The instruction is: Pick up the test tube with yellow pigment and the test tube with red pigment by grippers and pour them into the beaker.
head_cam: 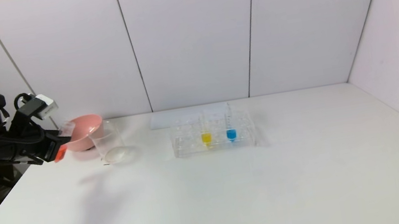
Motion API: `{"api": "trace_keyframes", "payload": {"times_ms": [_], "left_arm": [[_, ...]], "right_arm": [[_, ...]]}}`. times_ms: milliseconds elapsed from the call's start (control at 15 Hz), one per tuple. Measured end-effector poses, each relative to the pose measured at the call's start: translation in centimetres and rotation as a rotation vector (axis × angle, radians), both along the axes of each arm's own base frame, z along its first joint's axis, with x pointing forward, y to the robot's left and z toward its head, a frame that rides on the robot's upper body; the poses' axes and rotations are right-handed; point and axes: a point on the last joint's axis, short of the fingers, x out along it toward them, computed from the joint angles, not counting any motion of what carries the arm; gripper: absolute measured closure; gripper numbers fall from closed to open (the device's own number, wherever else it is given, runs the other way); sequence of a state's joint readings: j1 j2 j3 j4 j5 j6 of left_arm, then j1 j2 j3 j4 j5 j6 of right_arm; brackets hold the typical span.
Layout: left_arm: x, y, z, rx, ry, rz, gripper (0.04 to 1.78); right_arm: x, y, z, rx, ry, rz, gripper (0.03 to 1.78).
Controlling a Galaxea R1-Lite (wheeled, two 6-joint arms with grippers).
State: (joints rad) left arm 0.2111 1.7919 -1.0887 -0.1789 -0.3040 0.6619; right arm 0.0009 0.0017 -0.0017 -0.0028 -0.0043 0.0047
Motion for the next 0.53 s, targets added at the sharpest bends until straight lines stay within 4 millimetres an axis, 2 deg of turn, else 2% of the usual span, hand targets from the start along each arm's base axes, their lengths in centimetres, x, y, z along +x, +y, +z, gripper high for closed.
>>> {"api": "trace_keyframes", "payload": {"times_ms": [533], "left_arm": [[0.65, -0.11, 0.82, 0.018, 0.080, -0.082, 1.39]], "right_arm": [[0.00, 0.00, 0.00, 0.000, 0.000, 0.000, 0.11]]}}
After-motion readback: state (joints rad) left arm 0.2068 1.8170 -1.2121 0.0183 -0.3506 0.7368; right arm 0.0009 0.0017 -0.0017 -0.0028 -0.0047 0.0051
